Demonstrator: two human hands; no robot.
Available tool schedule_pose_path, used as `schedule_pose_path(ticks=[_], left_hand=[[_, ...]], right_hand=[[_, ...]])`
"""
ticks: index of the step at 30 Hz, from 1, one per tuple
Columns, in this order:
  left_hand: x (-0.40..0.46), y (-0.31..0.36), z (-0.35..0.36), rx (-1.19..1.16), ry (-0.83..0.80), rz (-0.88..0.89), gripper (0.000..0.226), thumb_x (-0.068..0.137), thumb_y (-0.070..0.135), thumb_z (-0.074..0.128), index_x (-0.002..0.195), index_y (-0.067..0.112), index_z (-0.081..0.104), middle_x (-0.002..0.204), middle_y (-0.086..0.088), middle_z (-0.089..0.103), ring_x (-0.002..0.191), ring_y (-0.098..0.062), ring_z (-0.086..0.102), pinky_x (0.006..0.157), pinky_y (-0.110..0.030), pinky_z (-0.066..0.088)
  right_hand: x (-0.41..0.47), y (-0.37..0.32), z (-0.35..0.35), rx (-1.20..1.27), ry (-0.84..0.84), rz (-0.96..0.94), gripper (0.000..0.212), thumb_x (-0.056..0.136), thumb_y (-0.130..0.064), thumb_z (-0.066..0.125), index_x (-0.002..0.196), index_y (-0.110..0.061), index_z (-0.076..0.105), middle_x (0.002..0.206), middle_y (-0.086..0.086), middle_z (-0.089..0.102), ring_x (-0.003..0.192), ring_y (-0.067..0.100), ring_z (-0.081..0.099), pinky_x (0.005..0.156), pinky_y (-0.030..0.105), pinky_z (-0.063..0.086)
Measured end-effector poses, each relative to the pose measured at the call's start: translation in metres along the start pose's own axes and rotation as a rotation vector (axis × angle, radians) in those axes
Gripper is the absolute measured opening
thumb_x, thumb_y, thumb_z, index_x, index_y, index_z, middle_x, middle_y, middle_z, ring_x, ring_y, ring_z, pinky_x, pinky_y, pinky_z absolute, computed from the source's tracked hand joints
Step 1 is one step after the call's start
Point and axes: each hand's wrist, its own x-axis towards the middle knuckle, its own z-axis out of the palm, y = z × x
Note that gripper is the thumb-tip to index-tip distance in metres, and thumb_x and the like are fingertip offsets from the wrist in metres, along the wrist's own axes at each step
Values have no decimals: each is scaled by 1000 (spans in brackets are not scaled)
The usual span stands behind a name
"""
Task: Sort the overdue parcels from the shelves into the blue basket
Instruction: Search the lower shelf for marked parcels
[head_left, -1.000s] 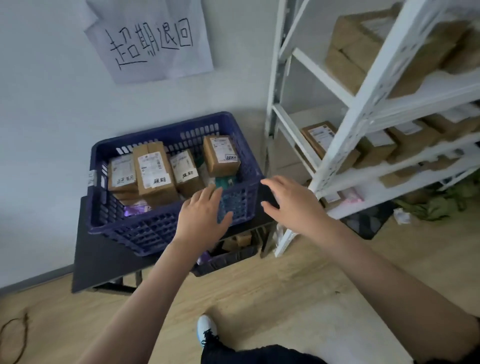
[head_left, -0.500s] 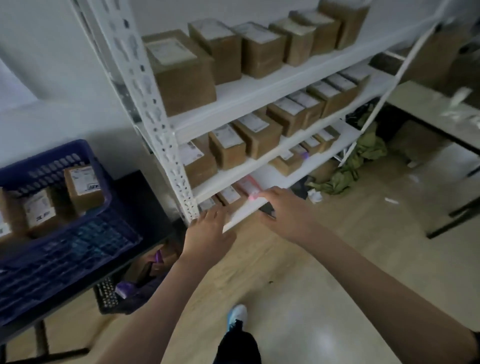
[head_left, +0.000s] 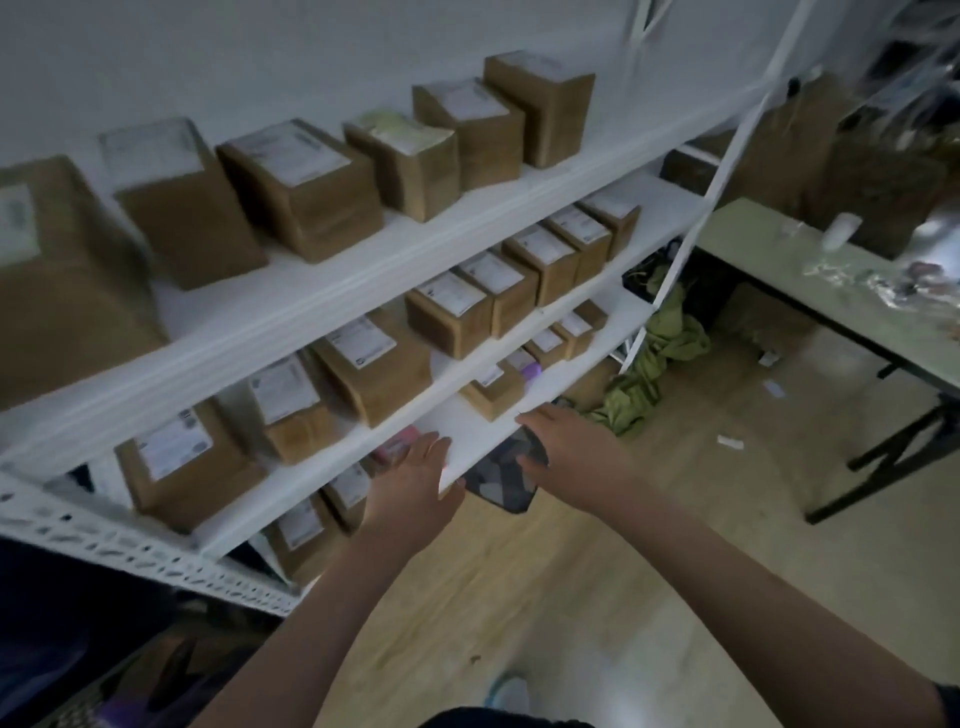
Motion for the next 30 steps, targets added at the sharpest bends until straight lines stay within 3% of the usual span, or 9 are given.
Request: schedule_pose_path(ticks=[4, 10, 14, 21, 26, 30], left_hand=[[62, 39, 8, 56, -7, -15, 61, 99, 51, 47, 152, 22, 38, 158, 3, 39, 140, -25, 45, 111, -46, 43], [140, 91, 18, 64, 33, -113, 61, 100, 52, 46, 153, 23, 36, 159, 3, 37, 140, -22, 44, 110, -42, 41], [184, 128, 26, 54, 117, -229, 57, 100, 48, 48, 151, 24, 38, 157, 4, 39, 136, -22, 47, 108, -42, 43], [228, 185, 62, 8, 86, -521, 53, 98, 46, 52, 146, 24, 45, 150, 2, 49, 131, -24, 52, 104, -43, 47], [247, 191, 123, -29, 37, -629, 55, 97, 49, 56, 145, 25, 46, 146, 5, 53, 125, -19, 58, 99, -39, 50], [280, 157, 207, -92, 33, -685, 58, 95, 50, 59, 146, 25, 46, 147, 7, 53, 124, -15, 59, 100, -34, 50]], right_hand=[[28, 68, -18, -14, -1, 24, 46, 100, -37, 51, 141, -18, 48, 136, 3, 52, 122, 23, 51, 91, 43, 52], [91, 161, -36, -63, -45, -106, 46, 99, -40, 52, 141, -20, 47, 130, 1, 55, 119, 22, 53, 89, 42, 53], [142, 219, -46, -89, -67, -246, 51, 99, -41, 54, 145, -19, 46, 137, 1, 56, 125, 22, 52, 94, 39, 50], [210, 302, -50, -124, -140, -444, 48, 98, -43, 57, 140, -22, 50, 125, -3, 60, 109, 19, 60, 82, 32, 51], [248, 347, 0, -109, -215, -452, 44, 97, -45, 57, 135, -22, 54, 124, -4, 63, 109, 17, 60, 77, 30, 52], [300, 377, 84, -114, -231, -474, 41, 97, -45, 56, 130, -21, 55, 121, -4, 62, 113, 19, 59, 85, 33, 53]])
